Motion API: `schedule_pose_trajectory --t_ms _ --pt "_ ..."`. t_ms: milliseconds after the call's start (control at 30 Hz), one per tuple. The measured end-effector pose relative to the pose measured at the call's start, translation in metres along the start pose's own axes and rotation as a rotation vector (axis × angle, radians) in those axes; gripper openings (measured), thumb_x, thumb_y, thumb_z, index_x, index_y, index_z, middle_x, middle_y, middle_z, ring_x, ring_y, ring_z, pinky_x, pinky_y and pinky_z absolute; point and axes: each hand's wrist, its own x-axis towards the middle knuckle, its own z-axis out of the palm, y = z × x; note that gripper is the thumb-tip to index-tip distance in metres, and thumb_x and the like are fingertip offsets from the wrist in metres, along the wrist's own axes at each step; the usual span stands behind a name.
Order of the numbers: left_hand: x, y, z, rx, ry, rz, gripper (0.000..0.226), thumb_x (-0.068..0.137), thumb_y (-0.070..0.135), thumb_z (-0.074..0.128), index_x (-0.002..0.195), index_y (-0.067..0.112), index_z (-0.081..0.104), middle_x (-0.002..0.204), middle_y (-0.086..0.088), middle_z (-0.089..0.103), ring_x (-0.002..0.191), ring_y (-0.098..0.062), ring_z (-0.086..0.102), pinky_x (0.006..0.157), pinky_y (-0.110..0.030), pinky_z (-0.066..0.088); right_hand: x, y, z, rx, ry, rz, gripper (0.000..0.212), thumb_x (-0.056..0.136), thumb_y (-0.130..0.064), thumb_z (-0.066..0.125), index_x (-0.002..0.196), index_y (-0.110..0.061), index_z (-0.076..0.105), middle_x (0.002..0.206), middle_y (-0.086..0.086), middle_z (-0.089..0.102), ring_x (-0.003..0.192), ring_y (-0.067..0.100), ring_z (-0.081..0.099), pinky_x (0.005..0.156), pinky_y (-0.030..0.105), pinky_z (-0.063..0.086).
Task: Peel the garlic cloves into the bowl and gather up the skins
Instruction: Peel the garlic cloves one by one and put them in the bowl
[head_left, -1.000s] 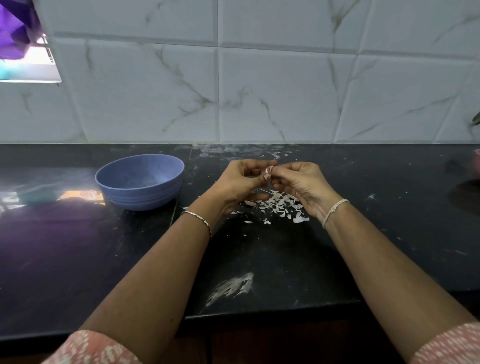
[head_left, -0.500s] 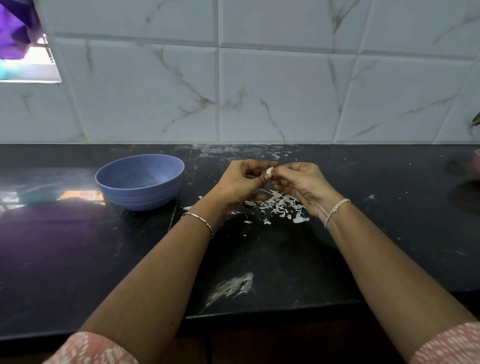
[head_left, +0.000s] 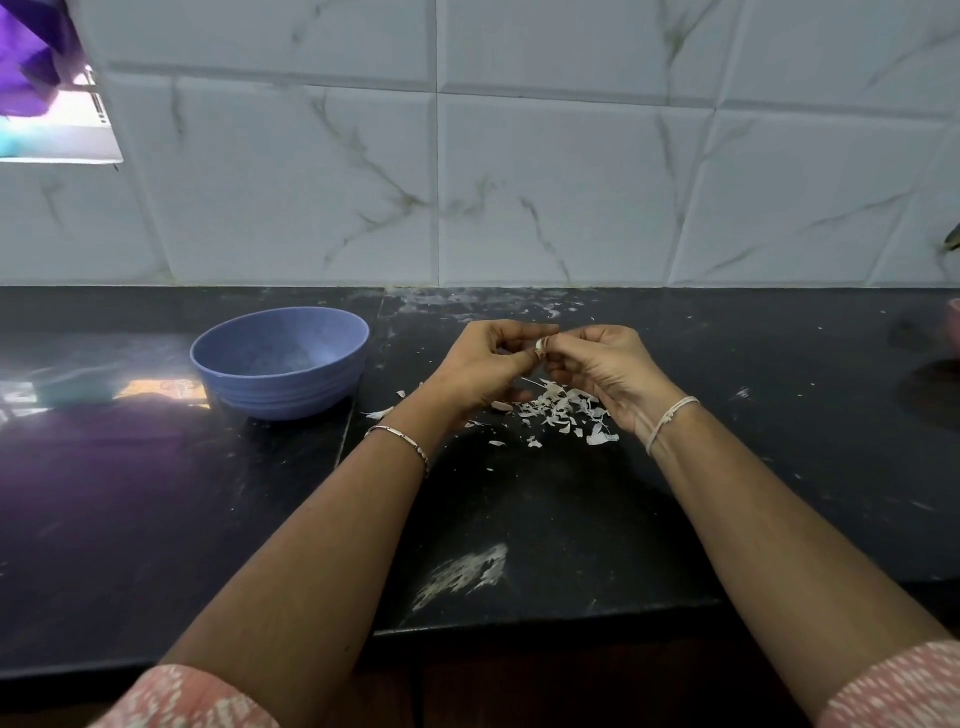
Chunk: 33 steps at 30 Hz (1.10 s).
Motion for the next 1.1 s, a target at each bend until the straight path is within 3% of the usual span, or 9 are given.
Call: schedule_pose_trajectory --t_ms 200,300,533,667,800,933,1100 --pt "0.0 0.002 0.0 -0.096 -0.014 -0.059 0.03 0.095 0.002 0.058 0.121 0.012 0.068 0.094 0.0 0.066 0.071 0.0 0.058 0.071 -0.032 0.061 0.001 0.001 -0.001 0.004 0.014 -0.002 0.009 0.076 -0.006 0.077 0.073 -0.005 0.069 0.066 0.006 0.068 0.062 0.014 0.065 0.058 0.022 0.053" --pt "0.001 0.003 0.0 -0.127 -0.01 -0.093 0.028 0.096 0.004 0.055 0.119 0.014 0.069 0.081 0.004 0.063 0.065 0.0 0.056 0.066 -0.03 0.06 0.0 -0.001 -0.002 0.002 0.012 -0.024 0.007 0.082 -0.008 0.072 0.081 -0.001 0.07 0.071 0.009 0.068 0.064 0.017 0.065 0.058 0.022 0.054" --pt "0.001 0.001 -0.003 -0.135 0.053 -0.091 0.028 0.093 0.009 0.061 0.117 0.021 0.068 0.087 -0.002 0.061 0.066 -0.004 0.057 0.059 -0.025 0.057 -0.007 0.0 0.001 -0.062 -0.093 -0.158 0.014 0.085 -0.003 0.071 0.098 0.001 0.065 0.078 0.011 0.068 0.064 0.017 0.065 0.063 0.023 0.059" --pt "0.003 -0.004 -0.004 -0.119 0.165 -0.098 0.017 0.089 0.01 0.069 0.106 0.009 0.069 0.087 -0.006 0.062 0.071 -0.01 0.059 0.06 -0.028 0.058 -0.004 0.002 -0.002 -0.089 -0.069 -0.19 0.016 0.083 0.0 0.073 0.096 0.005 0.068 0.081 0.014 0.069 0.07 0.017 0.067 0.067 0.023 0.059" --pt "0.003 -0.006 -0.005 -0.172 0.219 -0.129 0.004 0.087 0.009 0.07 0.089 0.01 0.073 0.089 -0.009 0.066 0.074 -0.015 0.061 0.059 -0.025 0.056 -0.005 0.002 -0.003 -0.103 -0.075 -0.203 0.015 0.081 0.001 0.073 0.096 0.004 0.07 0.088 0.018 0.072 0.076 0.018 0.07 0.074 0.024 0.059" --pt "0.003 -0.005 -0.005 -0.216 0.246 -0.148 0.006 0.084 0.007 0.072 0.08 0.011 0.072 0.078 -0.003 0.066 0.069 -0.012 0.062 0.064 -0.03 0.06 -0.006 0.002 -0.002 -0.085 -0.103 -0.203 0.013 0.08 0.002 0.073 0.092 0.0 0.071 0.087 0.017 0.073 0.078 0.019 0.071 0.074 0.024 0.06" --pt "0.005 -0.008 -0.006 -0.221 0.268 -0.156 0.007 0.082 0.01 0.077 0.079 0.009 0.07 0.082 -0.007 0.067 0.077 -0.019 0.061 0.058 -0.028 0.059 -0.008 0.002 0.0 -0.091 -0.112 -0.213 0.011 0.078 0.003 0.074 0.088 0.0 0.07 0.085 0.017 0.071 0.075 0.017 0.07 0.067 0.019 0.057"
